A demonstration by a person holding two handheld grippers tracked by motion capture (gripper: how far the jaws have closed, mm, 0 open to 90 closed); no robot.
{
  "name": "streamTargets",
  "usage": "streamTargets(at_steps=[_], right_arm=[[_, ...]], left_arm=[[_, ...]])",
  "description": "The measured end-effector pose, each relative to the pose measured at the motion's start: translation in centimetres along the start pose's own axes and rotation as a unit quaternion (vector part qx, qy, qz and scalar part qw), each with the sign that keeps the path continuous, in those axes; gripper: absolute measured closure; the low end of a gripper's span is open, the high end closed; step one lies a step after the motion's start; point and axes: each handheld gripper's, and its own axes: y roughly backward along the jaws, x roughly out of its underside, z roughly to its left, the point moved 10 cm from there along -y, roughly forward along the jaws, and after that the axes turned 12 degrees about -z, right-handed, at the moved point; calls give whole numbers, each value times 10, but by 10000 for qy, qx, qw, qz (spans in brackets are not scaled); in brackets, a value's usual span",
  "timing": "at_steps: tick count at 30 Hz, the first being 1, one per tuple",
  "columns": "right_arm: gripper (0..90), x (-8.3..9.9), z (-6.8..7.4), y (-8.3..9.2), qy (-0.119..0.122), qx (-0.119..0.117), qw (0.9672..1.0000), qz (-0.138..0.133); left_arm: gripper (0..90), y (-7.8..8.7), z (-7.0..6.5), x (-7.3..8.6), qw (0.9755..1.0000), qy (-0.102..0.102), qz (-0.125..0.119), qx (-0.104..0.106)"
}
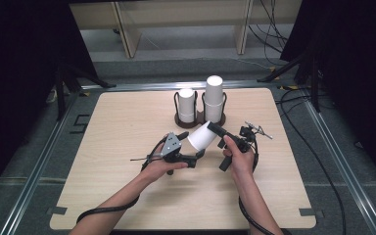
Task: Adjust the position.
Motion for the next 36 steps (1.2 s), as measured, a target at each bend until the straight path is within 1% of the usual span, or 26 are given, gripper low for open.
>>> streamTargets(at_steps=[3, 4, 5, 7, 9, 10, 11, 12, 15, 16, 18, 19, 20, 22, 23, 24, 26, 27, 28, 29, 30, 32, 33, 34, 35, 36], right_arm=[[364, 0, 0, 0, 3, 10, 10000, -8], [364, -1, 0, 0, 7, 3, 10000, -2], [364, 0, 3, 0, -210, -17, 9998, 24], [364, -1, -1, 0, 22, 14, 10000, 6], [364, -1, 0, 0, 17, 10, 10000, 7], [364, 1, 3, 0, -216, -12, 9998, 53], [364, 1, 3, 0, -203, 11, 9998, 49], [364, 0, 0, 0, -60, 18, 10000, 53], [364, 0, 0, 0, -68, 4, 10000, 48], [364, 1, 3, 0, -198, -5, 9998, 55], [364, 1, 2, 0, -164, -7, 9999, 55], [364, 2, 3, 0, -192, -6, 9998, 68], [364, 1, 0, -1, -47, -8, 10000, 50], [364, 2, 4, 0, -271, -16, 9996, 78], [365, 1, 3, 0, -250, -20, 9997, 68], [364, 0, 1, 0, -93, -17, 9999, 42], [365, -1, 1, 0, -99, -67, 9999, -1], [365, -1, 0, 0, -103, -12, 9999, 13], [365, -1, 1, 0, -120, -60, 9999, 7], [365, -1, 2, 0, -255, -43, 9997, 28], [365, 0, 3, 1, -286, -23, 9996, 44], [365, 0, 3, 1, -340, -32, 9994, 43], [365, 0, 1, 1, -226, -41, 9997, 61], [365, -1, 0, 1, -217, -49, 9997, 46], [365, 0, 1, 1, -264, -42, 9996, 50], [365, 0, 1, 0, -368, 47, 9993, 63]], left_arm=[[95, 0, 1, 0, 10000, 31, -19, 17], [97, -2, 1, 0, 9999, 69, -99, 32], [100, -1, 1, 1, 10000, 44, -19, 21], [105, -1, 1, 1, 10000, 63, -30, 33], [111, -2, 1, 1, 10000, 34, -20, 60], [114, -2, 1, 1, 10000, 26, -7, 56], [115, -2, 1, 2, 10000, 24, -2, 60], [116, -4, 1, 1, 9999, 42, -71, 83], [118, -4, 1, 2, 10000, 49, 8, 79], [120, -4, 1, 3, 10000, 54, 8, 84], [121, -6, 0, 3, 9999, 77, -55, 125], [122, -5, 0, 4, 9999, 61, 37, 104], [122, -5, 0, 4, 9999, 68, 32, 106], [127, -6, 0, 4, 9999, 83, 16, 100], [131, -6, 0, 3, 9999, 92, 9, 112], [135, -6, 0, 3, 9999, 100, 3, 119], [141, -6, 0, 3, 9999, 94, 2, 128], [142, -6, 0, 3, 9998, 103, 4, 142], [143, -6, 0, 3, 9998, 114, 1, 149], [144, -6, 0, 3, 9998, 116, -3, 160], [146, -6, 0, 3, 9998, 122, -6, 163], [147, -6, 0, 3, 9998, 140, -25, 170], [146, -6, 1, 3, 9997, 142, -31, 176], [145, -6, 1, 3, 9998, 136, -27, 172], [144, -7, 1, 3, 9998, 143, -30, 168], [144, -7, 1, 3, 9997, 155, -32, 166]])
